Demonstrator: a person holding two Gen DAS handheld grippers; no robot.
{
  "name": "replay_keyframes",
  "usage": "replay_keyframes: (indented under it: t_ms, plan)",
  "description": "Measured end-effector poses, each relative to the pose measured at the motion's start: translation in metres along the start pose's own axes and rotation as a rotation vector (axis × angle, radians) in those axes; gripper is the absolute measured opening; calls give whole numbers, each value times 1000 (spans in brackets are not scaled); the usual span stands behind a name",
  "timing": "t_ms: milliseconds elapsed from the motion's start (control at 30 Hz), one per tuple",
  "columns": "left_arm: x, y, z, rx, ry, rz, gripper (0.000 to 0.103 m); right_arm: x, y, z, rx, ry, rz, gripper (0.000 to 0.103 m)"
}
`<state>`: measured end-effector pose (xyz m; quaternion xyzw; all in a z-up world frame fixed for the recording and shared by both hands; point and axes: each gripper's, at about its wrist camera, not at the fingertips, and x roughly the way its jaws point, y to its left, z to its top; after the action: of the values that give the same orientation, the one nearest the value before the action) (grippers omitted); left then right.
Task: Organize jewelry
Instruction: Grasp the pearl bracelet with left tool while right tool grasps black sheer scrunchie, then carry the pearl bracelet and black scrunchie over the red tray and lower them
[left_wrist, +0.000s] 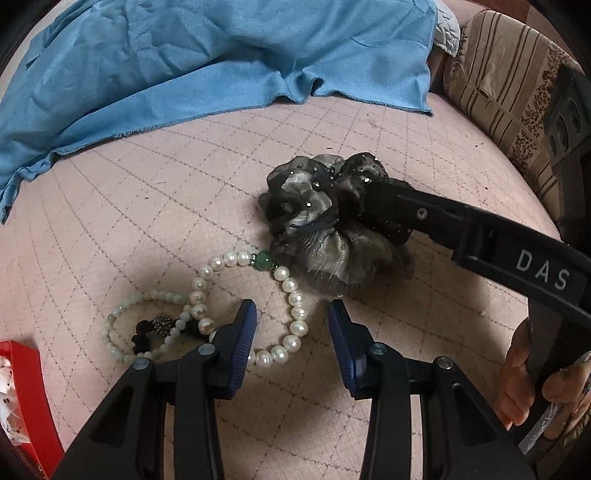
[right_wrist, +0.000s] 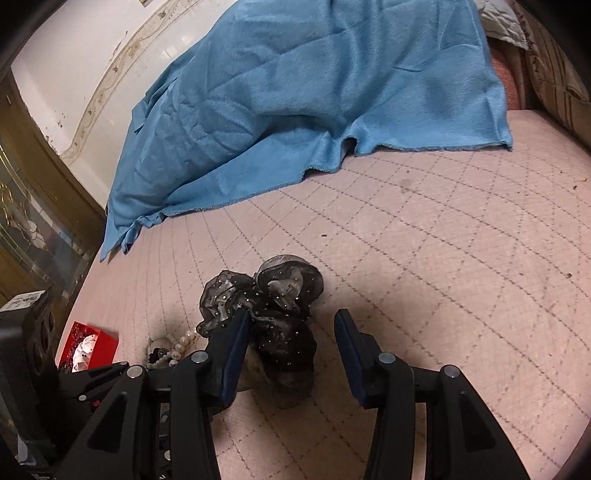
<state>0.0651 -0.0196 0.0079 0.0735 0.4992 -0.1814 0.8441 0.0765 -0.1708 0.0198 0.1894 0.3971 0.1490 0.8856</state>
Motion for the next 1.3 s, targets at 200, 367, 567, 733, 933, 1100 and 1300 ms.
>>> replay_keyframes:
  t_ms: [200,367,567,733,933,1100,1300]
  plan:
    - [-4,1,-2,-6,1,8,10,2,7,-2,-19,15,23,25]
    - [-18,-1,-7,-18,-10,-13,10,-6,14,-3,-26,0,21,15]
    - [-48,-4,-14,-41,-44,-47,10,-22,24,-3,-30,-31,36,14]
    - [-80,-4,-27,-70,-71,-76,10,-43,36,-4,-39,-66,53,13]
    - [-114,1,-47,-107,-102,-92,10,-72,58,-12,-93,-119,39,13]
    - [-142,9,-69,-137,-138,-68,10,-92,74,-31,-116,-140,29,13]
    - [-177,19,-93,-143,-185,11,10,-108,86,-58,-108,-136,26,13]
